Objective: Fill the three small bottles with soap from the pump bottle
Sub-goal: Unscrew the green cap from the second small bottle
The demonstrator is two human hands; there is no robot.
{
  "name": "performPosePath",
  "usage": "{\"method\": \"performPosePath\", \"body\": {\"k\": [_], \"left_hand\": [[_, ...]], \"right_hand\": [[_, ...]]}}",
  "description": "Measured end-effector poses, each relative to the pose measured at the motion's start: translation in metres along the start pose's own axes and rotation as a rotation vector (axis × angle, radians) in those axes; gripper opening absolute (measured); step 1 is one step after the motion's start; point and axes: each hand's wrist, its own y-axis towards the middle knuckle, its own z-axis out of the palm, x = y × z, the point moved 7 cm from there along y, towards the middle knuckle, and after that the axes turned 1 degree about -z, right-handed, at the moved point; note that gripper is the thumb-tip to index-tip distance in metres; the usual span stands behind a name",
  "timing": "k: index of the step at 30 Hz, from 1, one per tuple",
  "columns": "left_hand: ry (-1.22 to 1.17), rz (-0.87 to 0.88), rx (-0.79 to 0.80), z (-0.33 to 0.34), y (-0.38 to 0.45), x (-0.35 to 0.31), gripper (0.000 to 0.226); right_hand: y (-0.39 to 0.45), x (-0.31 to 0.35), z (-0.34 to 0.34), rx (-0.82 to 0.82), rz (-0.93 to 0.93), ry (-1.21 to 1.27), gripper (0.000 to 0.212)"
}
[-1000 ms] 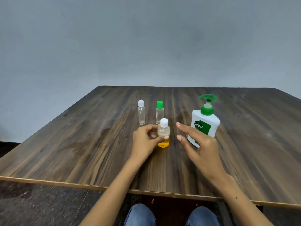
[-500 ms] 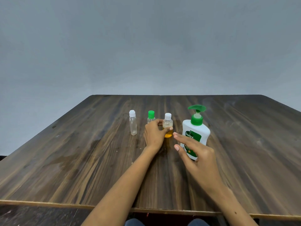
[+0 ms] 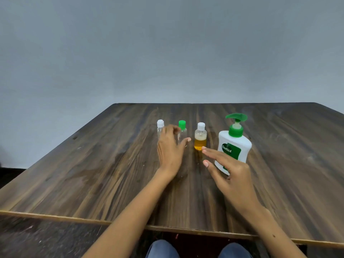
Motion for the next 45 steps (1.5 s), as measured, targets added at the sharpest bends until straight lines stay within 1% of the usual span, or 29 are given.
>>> {"method": "performPosePath", "body": {"k": [2, 5, 6, 8, 11, 13, 15, 19, 21, 26, 28, 32, 35, 39, 42, 45], "left_hand": [[0.033, 0.089, -0.012, -0.004, 0.003, -0.003, 0.037], [0.065, 0.208, 0.066, 0.007, 0.006, -0.006, 0.052], [0.058, 0.207, 0.1, 0.011, 0.008, -0.005, 0.059], [0.047, 0.15, 0.175, 0.021, 0.015, 0.001, 0.07], [0.059, 0.066, 0.282, 0.035, 0.024, 0.013, 0.076], [0.066, -0.004, 0.318, 0.043, 0.029, 0.024, 0.077], [0.034, -0.071, 0.313, 0.048, 0.034, 0.033, 0.073], [-0.056, -0.093, 0.258, 0.048, 0.038, 0.04, 0.042], [-0.107, -0.103, 0.256, 0.044, 0.034, 0.038, 0.036], [-0.167, -0.07, 0.293, 0.019, 0.011, 0.026, 0.038], [-0.216, -0.098, 0.321, 0.007, -0.002, 0.022, 0.04], [-0.265, -0.173, 0.365, -0.016, -0.031, 0.012, 0.039], [-0.318, -0.201, 0.358, -0.03, -0.054, 0.006, 0.039], [-0.358, -0.214, 0.333, -0.039, -0.067, 0.001, 0.03], [-0.391, -0.238, 0.309, -0.041, -0.07, 0.001, 0.027], [-0.395, -0.222, 0.29, -0.041, -0.073, 0.001, 0.028]], "right_hand": [[0.0, 0.001, 0.007, 0.03, -0.016, -0.019, 0.031], [-0.003, 0.006, 0.017, 0.088, -0.063, -0.09, 0.034], [-0.003, 0.007, 0.018, 0.102, -0.082, -0.121, 0.036], [-0.004, 0.01, 0.021, 0.12, -0.116, -0.172, 0.038], [-0.005, 0.009, 0.019, 0.125, -0.146, -0.213, 0.037], [-0.005, 0.008, 0.016, 0.123, -0.144, -0.221, 0.036], [-0.003, 0.007, 0.011, 0.115, -0.142, -0.222, 0.034], [-0.002, 0.005, 0.007, 0.108, -0.139, -0.208, 0.033], [-0.002, 0.004, 0.006, 0.103, -0.131, -0.2, 0.032], [0.0, 0.005, 0.005, 0.084, -0.102, -0.136, 0.03], [0.0, 0.007, 0.006, 0.079, -0.088, -0.105, 0.028], [-0.003, 0.008, 0.014, 0.072, -0.04, -0.052, 0.031], [-0.003, 0.011, 0.02, 0.052, -0.006, 0.024, 0.035], [0.002, 0.016, 0.029, 0.039, 0.03, 0.062, 0.039], [0.008, 0.018, 0.034, 0.03, 0.037, 0.066, 0.033], [0.013, 0.017, 0.036, 0.01, 0.042, 0.064, 0.025]]}}
